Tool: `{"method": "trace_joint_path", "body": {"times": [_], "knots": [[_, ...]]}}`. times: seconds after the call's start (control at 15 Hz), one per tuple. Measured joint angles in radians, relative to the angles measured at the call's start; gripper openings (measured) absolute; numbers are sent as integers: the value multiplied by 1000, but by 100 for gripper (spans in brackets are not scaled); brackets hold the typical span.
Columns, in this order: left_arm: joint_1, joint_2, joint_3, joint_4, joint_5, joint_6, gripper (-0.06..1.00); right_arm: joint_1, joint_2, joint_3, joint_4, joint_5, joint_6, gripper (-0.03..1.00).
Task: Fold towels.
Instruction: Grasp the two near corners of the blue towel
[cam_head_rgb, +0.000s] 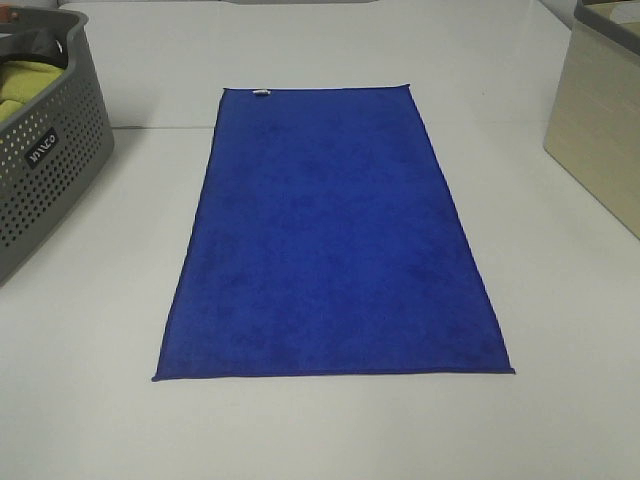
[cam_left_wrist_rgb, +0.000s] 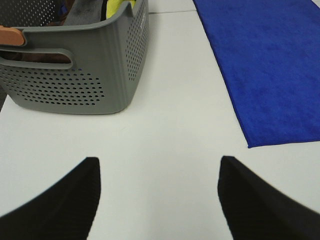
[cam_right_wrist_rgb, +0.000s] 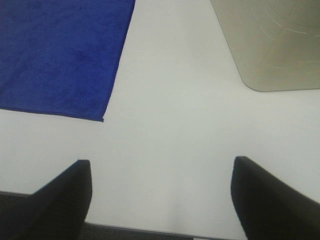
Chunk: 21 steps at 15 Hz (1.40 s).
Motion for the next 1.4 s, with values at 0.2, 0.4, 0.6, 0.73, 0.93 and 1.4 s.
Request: {"method": "trace_joint_path", "body": {"times": [0.2, 0.4, 0.6, 0.73, 0.93, 1.4], "knots": [[0, 0, 0, 0, 0, 0, 64, 0, 0, 0, 0, 0, 0, 75], [0, 0, 0, 0, 0, 0, 64, 0, 0, 0, 0, 0, 0, 75], [0, 0, 0, 0, 0, 0, 64, 0, 0, 0, 0, 0, 0, 75], [0, 0, 0, 0, 0, 0, 64, 0, 0, 0, 0, 0, 0, 75], [0, 0, 0, 0, 0, 0, 64, 0, 0, 0, 0, 0, 0, 75], [0, 0, 0, 0, 0, 0, 64, 0, 0, 0, 0, 0, 0, 75]]}}
